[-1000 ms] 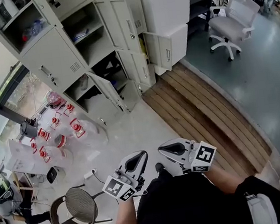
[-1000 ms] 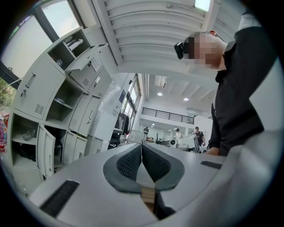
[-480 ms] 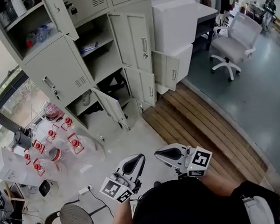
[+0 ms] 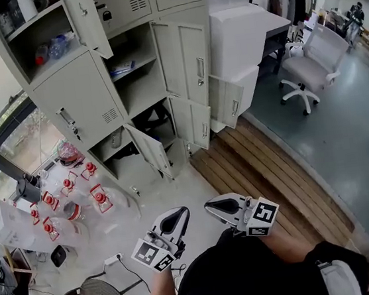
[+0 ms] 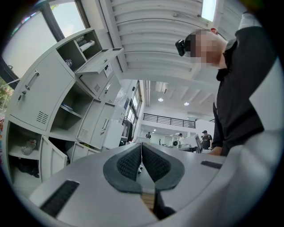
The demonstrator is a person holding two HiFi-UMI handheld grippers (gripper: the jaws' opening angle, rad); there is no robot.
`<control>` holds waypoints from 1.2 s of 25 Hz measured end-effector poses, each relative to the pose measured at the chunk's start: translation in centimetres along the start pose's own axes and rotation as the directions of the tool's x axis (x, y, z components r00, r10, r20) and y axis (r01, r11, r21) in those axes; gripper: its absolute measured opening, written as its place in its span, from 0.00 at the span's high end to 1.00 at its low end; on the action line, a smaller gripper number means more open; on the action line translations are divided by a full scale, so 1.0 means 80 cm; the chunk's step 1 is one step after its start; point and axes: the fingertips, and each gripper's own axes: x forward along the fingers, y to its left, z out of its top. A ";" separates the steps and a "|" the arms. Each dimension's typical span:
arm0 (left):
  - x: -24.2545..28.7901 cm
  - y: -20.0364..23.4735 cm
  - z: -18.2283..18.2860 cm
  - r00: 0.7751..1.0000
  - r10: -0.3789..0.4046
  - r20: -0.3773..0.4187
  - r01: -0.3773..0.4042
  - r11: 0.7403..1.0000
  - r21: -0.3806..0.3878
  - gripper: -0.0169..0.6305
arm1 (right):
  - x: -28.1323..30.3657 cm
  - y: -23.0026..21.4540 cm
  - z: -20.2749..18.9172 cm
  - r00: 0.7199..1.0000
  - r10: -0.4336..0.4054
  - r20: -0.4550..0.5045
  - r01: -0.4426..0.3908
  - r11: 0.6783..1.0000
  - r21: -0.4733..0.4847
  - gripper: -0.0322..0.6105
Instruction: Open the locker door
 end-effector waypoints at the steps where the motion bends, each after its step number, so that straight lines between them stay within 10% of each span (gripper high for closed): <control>1: 0.001 0.004 0.000 1.000 0.001 -0.005 -0.001 1.000 0.000 0.95 | 0.001 -0.004 -0.001 1.000 -0.007 0.000 0.007 1.000 0.004 0.93; 30: 0.111 0.148 0.039 0.985 0.172 0.002 -0.172 0.985 0.012 0.95 | 0.075 -0.185 0.047 0.988 0.152 0.026 -0.152 0.988 0.037 0.93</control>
